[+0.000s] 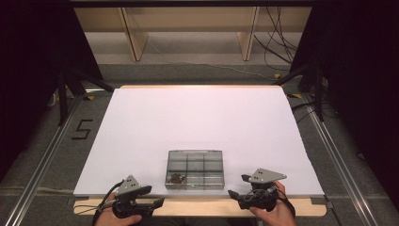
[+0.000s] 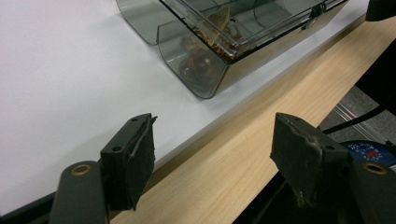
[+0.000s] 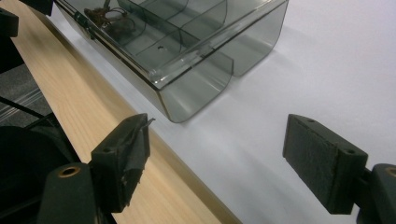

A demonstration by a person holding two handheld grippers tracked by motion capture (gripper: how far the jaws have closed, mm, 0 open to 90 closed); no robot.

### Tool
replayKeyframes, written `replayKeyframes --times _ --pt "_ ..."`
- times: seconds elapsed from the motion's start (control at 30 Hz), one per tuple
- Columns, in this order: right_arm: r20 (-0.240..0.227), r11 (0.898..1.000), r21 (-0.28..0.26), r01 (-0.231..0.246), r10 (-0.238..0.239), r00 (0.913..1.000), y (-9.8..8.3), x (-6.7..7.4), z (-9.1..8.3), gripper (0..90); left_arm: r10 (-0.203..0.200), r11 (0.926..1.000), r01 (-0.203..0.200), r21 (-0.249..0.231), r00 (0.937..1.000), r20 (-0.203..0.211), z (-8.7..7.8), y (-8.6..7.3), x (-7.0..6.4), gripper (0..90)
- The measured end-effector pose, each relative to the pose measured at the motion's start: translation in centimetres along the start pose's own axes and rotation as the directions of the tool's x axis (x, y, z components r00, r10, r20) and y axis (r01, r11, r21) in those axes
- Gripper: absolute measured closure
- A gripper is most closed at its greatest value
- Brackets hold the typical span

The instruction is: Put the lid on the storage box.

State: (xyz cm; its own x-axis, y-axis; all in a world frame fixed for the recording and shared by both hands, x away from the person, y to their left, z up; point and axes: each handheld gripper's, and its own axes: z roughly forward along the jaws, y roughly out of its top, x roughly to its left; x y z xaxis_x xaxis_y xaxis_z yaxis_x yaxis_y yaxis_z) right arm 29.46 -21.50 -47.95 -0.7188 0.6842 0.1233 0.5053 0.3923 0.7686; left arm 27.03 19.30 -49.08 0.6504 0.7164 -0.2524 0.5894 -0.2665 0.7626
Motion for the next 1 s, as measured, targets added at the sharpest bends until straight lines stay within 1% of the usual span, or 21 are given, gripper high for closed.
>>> replayKeyframes --times 0.03,0.07,0.1,0.13,0.17,0.2,0.23,0.37,0.4,0.43,0.47,0.53,0.57,0.63,0.77,0.8,0.87,0.9,0.93,0.97,1.0 --pt "-0.019 1.000 -0.010 0.004 -0.004 0.9998 -0.1 -0.1 0.2 23.8 -0.001 1.0000 0.001 -0.004 1.0000 0.001 0.1 0.0 0.0 29.6" --pt "-0.014 1.000 0.001 0.005 -0.005 0.9999 -0.1 -0.1 0.0 23.6 0.002 1.0000 -0.002 -0.002 1.0000 -0.004 0.0 0.0 -0.1 29.6" --pt "0.000 1.000 0.011 -0.026 0.026 0.9997 -0.2 0.1 -0.2 23.6 0.008 1.0000 -0.008 -0.003 1.0000 -0.005 0.0 0.0 -0.1 29.6" --pt "0.004 1.000 0.001 0.005 -0.005 1.0000 -0.3 -0.2 -0.1 23.6 0.012 0.9999 -0.012 0.004 0.9999 -0.002 0.0 0.0 -0.1 29.6" --pt "0.004 1.000 0.003 0.008 -0.008 1.0000 -0.3 -0.1 -0.2 23.6 0.006 1.0000 -0.006 -0.006 1.0000 -0.001 0.0 0.0 -0.1 29.6" --pt "0.002 1.000 0.004 -0.021 0.021 0.9998 -0.4 0.1 -0.2 23.6 0.019 0.9998 -0.019 0.006 0.9998 -0.002 -0.1 -0.1 -0.1 29.6" --pt "0.003 1.000 0.004 -0.011 0.011 0.9999 -0.4 0.0 -0.3 23.6 0.000 1.0000 0.000 -0.004 1.0000 0.000 0.0 -0.1 -0.2 29.6" --pt "-0.002 1.000 -0.004 0.006 -0.006 1.0000 -0.5 0.0 -0.5 23.0 0.006 0.9999 -0.006 -0.009 1.0000 -0.004 -0.1 -0.1 -0.2 29.6" --pt "-0.006 1.000 -0.002 -0.008 0.008 1.0000 -0.6 0.2 -0.7 22.8 0.010 0.9999 -0.010 -0.007 0.9999 -0.005 -0.1 -0.1 -0.2 29.6" --pt "0.014 1.000 -0.006 0.015 -0.015 0.9998 -0.7 0.2 -0.8 22.8 -0.004 1.0000 0.004 -0.006 1.0000 -0.007 -0.1 -0.2 -0.3 29.6" --pt "-0.002 1.000 -0.007 -0.026 0.026 0.9997 -0.9 0.5 -0.9 22.7 0.014 0.9999 -0.014 -0.005 0.9999 -0.006 -0.1 -0.1 -0.3 29.6" --pt "0.023 1.000 -0.009 -0.019 0.019 0.9995 -1.1 0.5 -1.4 22.1 0.020 0.9998 -0.020 -0.004 0.9998 0.001 0.0 -0.1 -0.3 29.6" --pt "0.013 1.000 -0.011 -0.007 0.007 0.9999 -1.2 0.4 -1.5 22.0 0.021 0.9998 -0.021 -0.003 0.9998 0.001 0.0 -0.2 -0.3 29.6" --pt "0.032 0.999 -0.015 -0.039 0.040 0.9987 -1.4 0.6 -1.8 21.5 0.020 0.9998 -0.020 -0.003 0.9998 0.000 0.0 -0.2 -0.3 29.6" --pt "0.033 0.999 -0.022 -0.038 0.038 0.9987 -1.8 0.7 -2.2 21.2 0.029 0.9996 -0.029 0.007 0.9996 -0.005 0.0 -0.2 -0.3 29.5" --pt "0.029 0.998 -0.018 -0.066 0.067 0.9973 -1.9 0.9 -2.3 21.2 0.020 0.9998 -0.020 -0.004 0.9998 0.002 0.2 -0.3 -0.4 29.4" --pt "0.006 0.998 -0.026 -0.054 0.054 0.9985 -2.0 0.8 -2.2 21.2 0.028 0.9996 -0.028 -0.001 0.9996 0.002 0.2 -0.3 -0.4 29.4" --pt "0.022 0.999 -0.022 -0.033 0.034 0.9992 -2.0 0.7 -2.3 21.2 0.028 0.9996 -0.028 -0.001 0.9996 0.002 0.2 -0.3 -0.4 29.4" --pt "0.022 0.999 -0.016 -0.047 0.047 0.9987 -2.1 0.8 -2.4 21.2 0.028 0.9996 -0.028 -0.002 0.9996 0.001 0.2 -0.3 -0.4 29.4" --pt "0.029 1.000 -0.027 -0.014 0.014 0.9995 -2.1 0.7 -2.4 21.2 0.027 0.9996 -0.027 -0.003 0.9996 0.001 0.1 -0.3 -0.4 29.3" --pt "0.007 0.999 -0.021 -0.030 0.030 0.9995 -2.2 0.7 -2.4 21.2 0.027 0.9996 -0.027 -0.002 0.9996 0.000 0.1 -0.3 -0.4 29.3"
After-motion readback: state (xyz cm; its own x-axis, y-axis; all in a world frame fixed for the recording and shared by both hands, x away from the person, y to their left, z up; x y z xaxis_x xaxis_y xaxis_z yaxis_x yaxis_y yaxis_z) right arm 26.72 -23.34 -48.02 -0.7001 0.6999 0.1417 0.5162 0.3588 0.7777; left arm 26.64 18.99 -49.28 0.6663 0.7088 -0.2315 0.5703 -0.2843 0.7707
